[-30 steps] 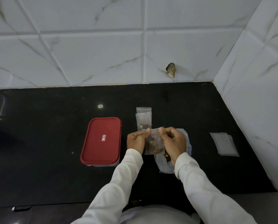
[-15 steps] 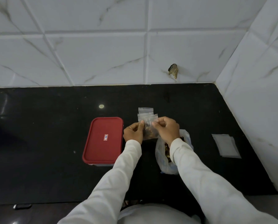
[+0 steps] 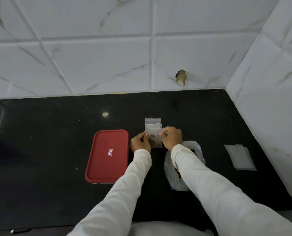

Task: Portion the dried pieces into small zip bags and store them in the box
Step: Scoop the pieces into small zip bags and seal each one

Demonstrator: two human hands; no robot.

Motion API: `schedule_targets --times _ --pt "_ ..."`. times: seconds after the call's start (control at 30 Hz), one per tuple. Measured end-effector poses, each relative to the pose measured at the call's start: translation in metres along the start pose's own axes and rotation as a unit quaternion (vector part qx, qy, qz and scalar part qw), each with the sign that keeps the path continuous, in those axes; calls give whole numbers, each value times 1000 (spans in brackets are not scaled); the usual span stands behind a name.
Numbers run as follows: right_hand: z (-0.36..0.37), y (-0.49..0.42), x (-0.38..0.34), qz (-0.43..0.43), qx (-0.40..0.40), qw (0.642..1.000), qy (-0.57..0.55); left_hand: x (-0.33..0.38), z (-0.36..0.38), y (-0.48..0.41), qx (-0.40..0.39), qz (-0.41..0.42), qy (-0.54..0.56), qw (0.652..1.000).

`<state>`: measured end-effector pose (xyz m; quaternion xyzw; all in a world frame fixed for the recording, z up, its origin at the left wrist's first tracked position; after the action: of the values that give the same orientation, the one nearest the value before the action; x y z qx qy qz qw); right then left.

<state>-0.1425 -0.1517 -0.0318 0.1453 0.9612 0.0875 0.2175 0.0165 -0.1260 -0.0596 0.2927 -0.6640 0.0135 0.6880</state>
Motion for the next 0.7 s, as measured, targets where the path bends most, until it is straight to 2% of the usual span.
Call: schedule_targets --times 0.23,0.37,0.53,0.63,0.7 --pt "1 -8 -2 -18 -10 1000 20 -3 3 -7 -14 -26 -16 999" --pt "-3 -9 3 -32 -6 999 19 -2 4 2 -16 -11 -26 999" --pt "-25 1 25 -18 13 995 -93 9 7 24 -11 9 -48 999" --pt "-50 23 45 -12 28 984 -177 31 17 47 1 71 -41 997" --pt "-69 40 63 -3 49 972 -228 47 34 67 -18 109 -13 994"
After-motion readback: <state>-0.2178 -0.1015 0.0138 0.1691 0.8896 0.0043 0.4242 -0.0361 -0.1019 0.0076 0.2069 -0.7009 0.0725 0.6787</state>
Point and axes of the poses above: each hand's wrist, its own y-axis away from the middle knuckle, its own z-axis out of the palm, x = y × z, the point moved 7 cm from there along -y, towards the middle knuckle, and after that the axes turned 14 degrees about y, right-handed, at the moved point
